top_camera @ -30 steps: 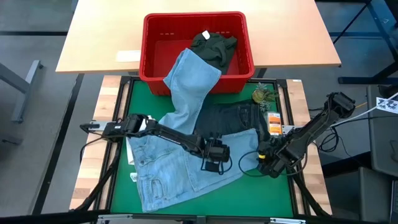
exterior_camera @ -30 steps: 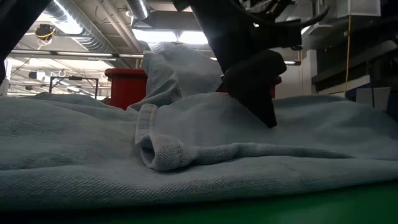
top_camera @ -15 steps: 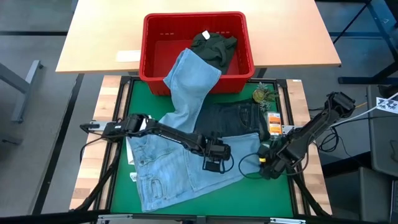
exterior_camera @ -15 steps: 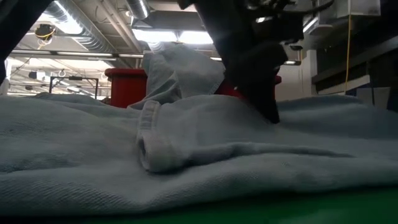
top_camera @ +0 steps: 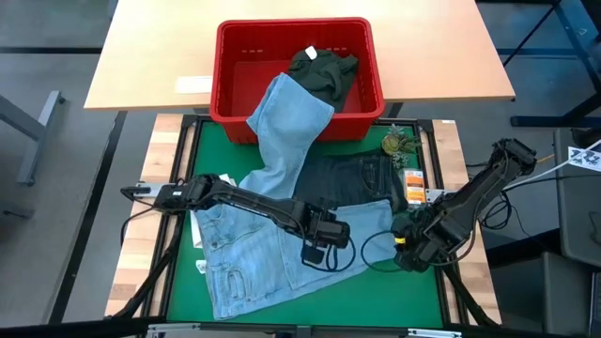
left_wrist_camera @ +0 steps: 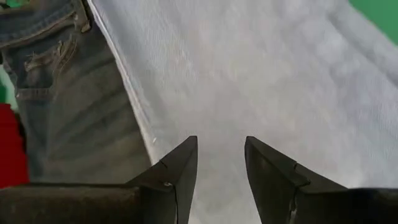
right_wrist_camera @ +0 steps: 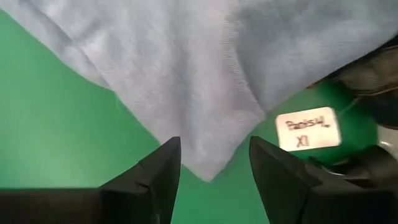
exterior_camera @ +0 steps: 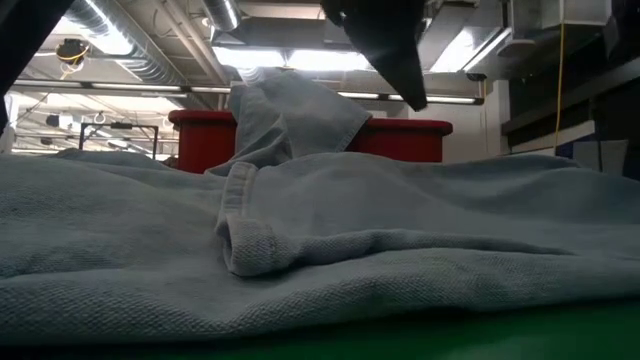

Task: Fold Laundry from Bin
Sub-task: Fold the light blue jeans

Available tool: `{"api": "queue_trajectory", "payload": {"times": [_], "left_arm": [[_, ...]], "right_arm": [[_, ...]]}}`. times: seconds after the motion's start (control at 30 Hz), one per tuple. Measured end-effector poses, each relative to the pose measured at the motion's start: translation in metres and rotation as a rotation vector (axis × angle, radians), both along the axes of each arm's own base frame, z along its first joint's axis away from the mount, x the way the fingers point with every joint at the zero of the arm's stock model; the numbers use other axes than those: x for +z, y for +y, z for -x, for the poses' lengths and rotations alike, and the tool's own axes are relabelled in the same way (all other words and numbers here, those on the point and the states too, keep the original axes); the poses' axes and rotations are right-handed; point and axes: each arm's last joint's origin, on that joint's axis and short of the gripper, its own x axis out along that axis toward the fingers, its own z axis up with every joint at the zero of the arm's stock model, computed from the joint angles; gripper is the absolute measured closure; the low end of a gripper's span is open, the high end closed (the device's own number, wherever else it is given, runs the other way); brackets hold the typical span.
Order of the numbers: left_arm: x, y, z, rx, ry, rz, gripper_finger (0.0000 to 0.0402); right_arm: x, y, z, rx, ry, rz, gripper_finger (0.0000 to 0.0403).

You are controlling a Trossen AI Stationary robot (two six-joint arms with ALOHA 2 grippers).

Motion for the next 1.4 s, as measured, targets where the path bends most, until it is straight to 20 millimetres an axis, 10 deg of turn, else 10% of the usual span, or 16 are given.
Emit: {"api": "queue_trajectory", "payload": {"times": [0.4, 0.93, 1.4], "left_arm": [[0.024, 0.022, 0.036, 0.148, 0.285, -0.035, 0.0271], [0.120, 0.030, 0.103, 0.249, 0.064, 0.047, 0.0271], [0.071, 0.038, 0.165, 0.332, -0.157, 0.177, 0.0271]], "right_arm": [[-0.003, -0.005, 0.008, -0.047, 0.081, 0.037, 0.0212], [-0.027, -0.007, 0.011, -0.018, 0.074, 0.032, 0.0212], [-0.027, -0.006, 0.012, -0.014, 0.097, -0.002, 0.0212]]}}
